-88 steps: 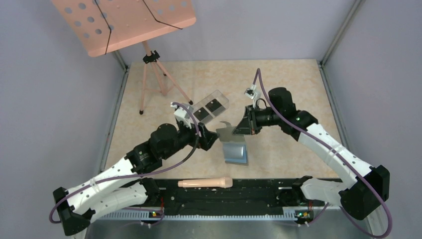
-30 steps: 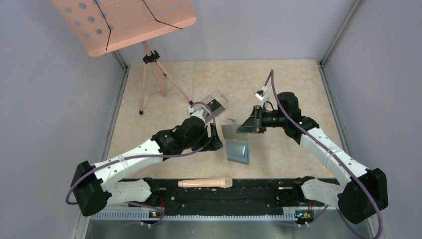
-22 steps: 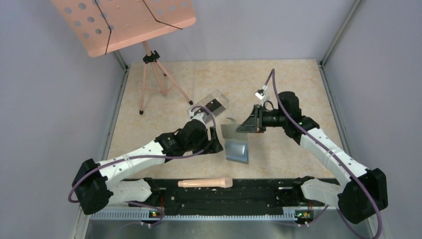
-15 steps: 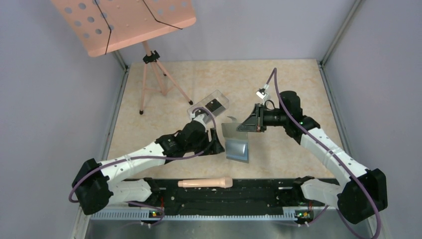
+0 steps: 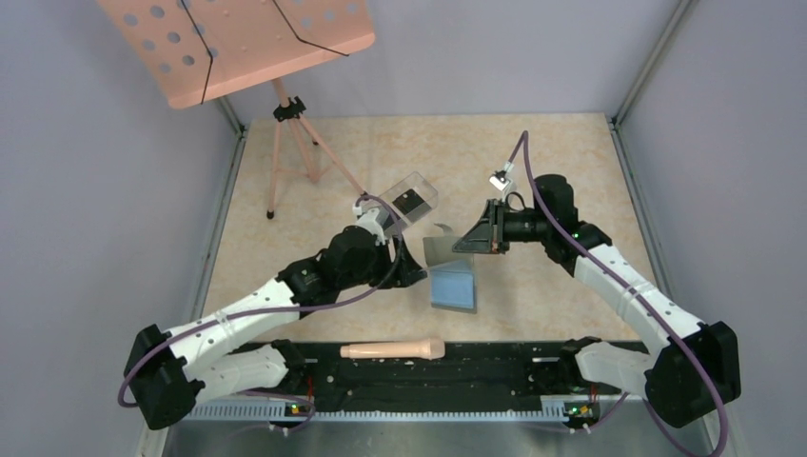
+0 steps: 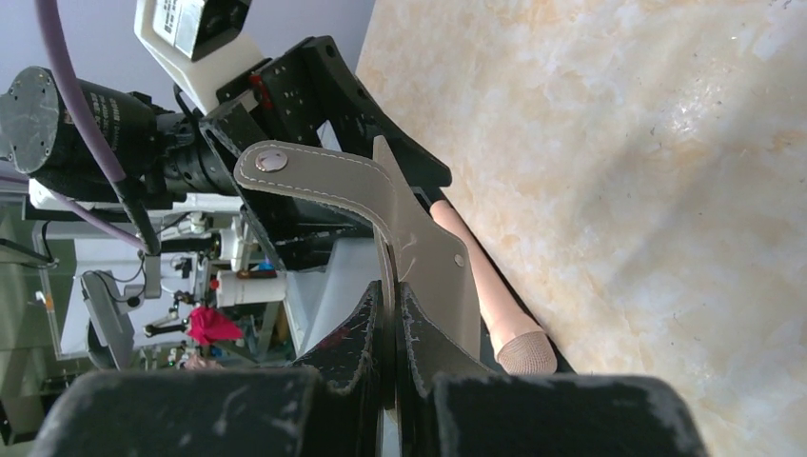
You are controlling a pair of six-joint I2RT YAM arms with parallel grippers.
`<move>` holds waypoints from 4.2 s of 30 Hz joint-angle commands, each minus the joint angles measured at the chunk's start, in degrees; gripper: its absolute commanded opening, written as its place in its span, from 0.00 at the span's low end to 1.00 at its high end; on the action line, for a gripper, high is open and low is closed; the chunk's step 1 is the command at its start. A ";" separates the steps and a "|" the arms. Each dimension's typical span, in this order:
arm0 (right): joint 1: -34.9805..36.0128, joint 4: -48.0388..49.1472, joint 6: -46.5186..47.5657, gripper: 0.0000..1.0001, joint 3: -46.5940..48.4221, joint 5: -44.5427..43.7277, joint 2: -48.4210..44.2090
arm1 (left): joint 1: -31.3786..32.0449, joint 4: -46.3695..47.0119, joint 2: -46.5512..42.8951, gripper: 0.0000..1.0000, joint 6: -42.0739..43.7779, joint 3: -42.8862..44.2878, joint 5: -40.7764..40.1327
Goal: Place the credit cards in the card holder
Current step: Place the card holder at the center of the board.
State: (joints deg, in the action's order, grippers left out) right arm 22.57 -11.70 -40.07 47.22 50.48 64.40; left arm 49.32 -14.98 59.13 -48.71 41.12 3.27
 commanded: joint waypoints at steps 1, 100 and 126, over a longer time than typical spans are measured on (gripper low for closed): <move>-0.53 0.92 0.57 0.00 -0.19 0.51 0.36 | -1.50 2.98 -1.94 0.71 2.10 0.53 1.54; 12.08 -16.87 15.08 0.82 5.45 -1.25 4.77 | -8.47 10.85 7.35 0.00 6.56 5.46 45.56; 14.79 -25.38 26.07 0.74 12.50 -1.56 7.43 | -6.52 8.86 8.37 0.00 9.36 8.35 51.12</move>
State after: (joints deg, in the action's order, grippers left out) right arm 36.97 -40.51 -15.40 59.29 42.28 71.77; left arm 42.02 -7.40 67.88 -40.80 46.15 51.64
